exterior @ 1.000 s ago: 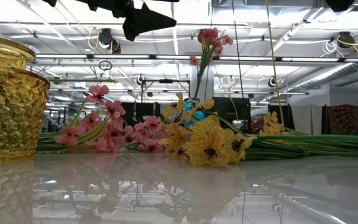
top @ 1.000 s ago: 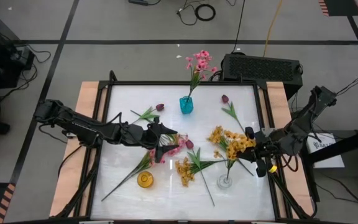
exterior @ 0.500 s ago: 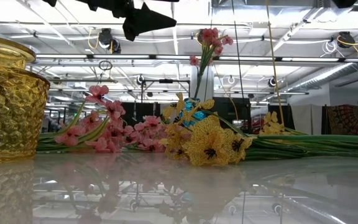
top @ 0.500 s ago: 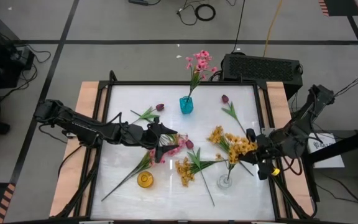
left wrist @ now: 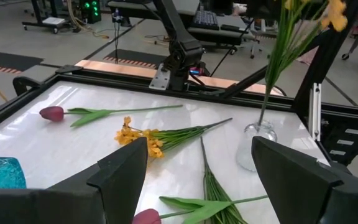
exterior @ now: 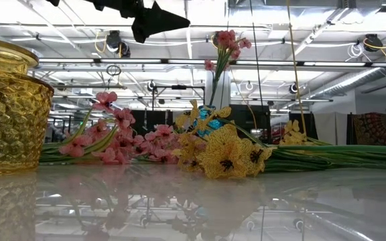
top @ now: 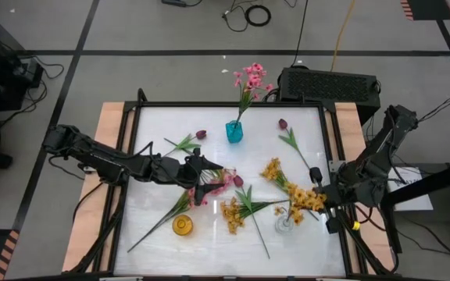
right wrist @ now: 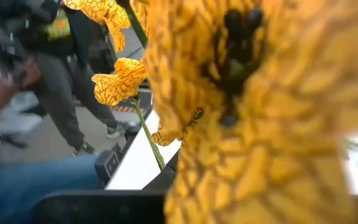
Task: Sort flowers into vase by color
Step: Put the top yellow flowers into the transparent vase
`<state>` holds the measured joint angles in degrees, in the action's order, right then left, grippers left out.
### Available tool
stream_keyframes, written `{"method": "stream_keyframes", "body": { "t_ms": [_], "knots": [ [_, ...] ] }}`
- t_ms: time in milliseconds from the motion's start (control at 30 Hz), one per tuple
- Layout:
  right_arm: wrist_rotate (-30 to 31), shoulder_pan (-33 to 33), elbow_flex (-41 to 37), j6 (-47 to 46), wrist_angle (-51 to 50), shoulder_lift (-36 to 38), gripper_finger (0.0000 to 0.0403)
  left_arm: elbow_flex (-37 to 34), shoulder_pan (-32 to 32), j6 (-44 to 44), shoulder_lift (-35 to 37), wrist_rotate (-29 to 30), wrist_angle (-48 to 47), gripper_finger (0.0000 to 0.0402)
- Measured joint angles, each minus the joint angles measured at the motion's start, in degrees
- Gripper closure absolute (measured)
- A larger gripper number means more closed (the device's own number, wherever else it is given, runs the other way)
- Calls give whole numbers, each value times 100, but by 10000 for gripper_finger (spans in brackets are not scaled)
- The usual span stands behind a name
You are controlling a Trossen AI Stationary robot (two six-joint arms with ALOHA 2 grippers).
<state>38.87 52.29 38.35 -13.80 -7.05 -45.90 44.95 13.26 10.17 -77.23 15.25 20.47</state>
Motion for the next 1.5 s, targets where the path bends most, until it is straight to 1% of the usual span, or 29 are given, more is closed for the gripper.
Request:
{"method": "stream_keyframes", "body": {
  "t_ms": [100,300,533,833,1067,1233,1367,1500],
  "knots": [
    [-23,13,0,249,-2,-138,395,0,0,-2,0,0,0,107],
    [-40,18,0,291,-5,-360,395,0,-2,-4,0,0,-2,107],
    [-706,33,0,303,56,-406,395,0,-4,-7,0,0,-2,107],
    [-773,33,0,770,87,-560,390,0,-4,-11,0,0,-35,107],
    [-801,33,0,932,27,-872,371,0,-4,-11,0,0,-59,107],
    [-1014,33,0,1023,-132,-962,356,0,-4,-11,0,0,-57,107],
    [-1096,33,0,994,-265,-894,333,0,-4,-11,0,0,-57,107],
    [-1226,33,0,886,-329,-748,299,0,-4,-11,0,0,-55,107]
  ]
}}
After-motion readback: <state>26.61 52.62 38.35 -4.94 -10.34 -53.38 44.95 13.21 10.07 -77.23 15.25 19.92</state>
